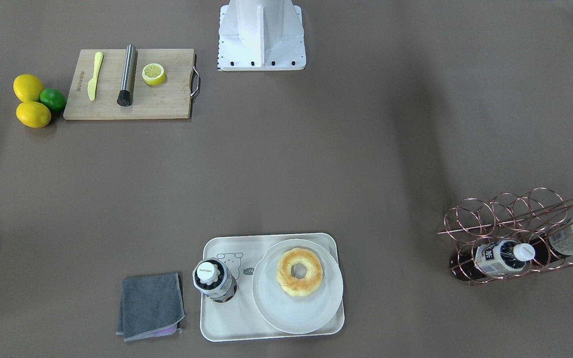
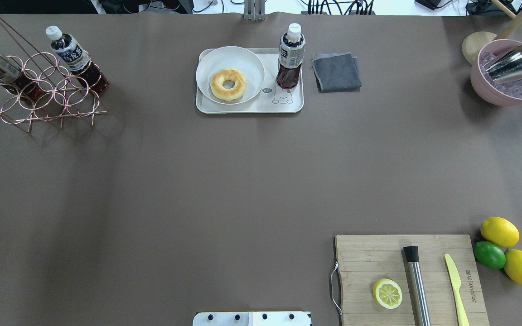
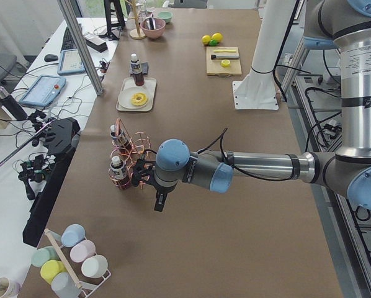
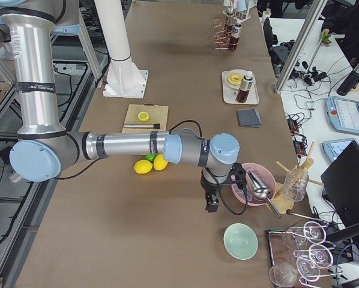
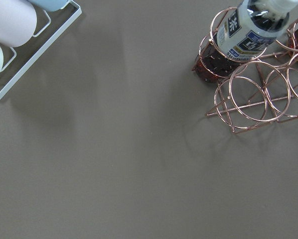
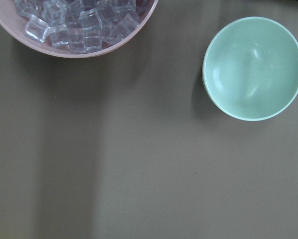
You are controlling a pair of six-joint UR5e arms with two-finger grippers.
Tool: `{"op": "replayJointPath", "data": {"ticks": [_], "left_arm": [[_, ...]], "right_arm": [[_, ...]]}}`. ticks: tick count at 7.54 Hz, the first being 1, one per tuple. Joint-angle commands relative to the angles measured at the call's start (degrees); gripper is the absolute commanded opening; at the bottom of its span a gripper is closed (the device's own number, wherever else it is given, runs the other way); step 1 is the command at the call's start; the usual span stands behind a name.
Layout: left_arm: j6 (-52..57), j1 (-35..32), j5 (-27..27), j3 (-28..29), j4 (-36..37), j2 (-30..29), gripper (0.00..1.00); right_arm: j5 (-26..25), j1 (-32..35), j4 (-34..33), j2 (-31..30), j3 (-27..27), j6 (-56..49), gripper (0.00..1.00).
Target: Place tea on tray
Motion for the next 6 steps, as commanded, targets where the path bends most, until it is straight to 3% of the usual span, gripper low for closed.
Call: {"op": "replayJointPath", "data": {"ticks": [1,6], "left_arm": [[0.0,-0.2,0.0,-0.5,0.0,0.1,0.98],[-0.1,-0.2,0.0,-0.3,0.0,0.4,0.98]], "right_arm": [[0.3,0.0,0.0,0.0,-0.1,-0.1,1.00],[0.4,0.0,0.1,0.1,0.3,-1.6,1.00]]}}
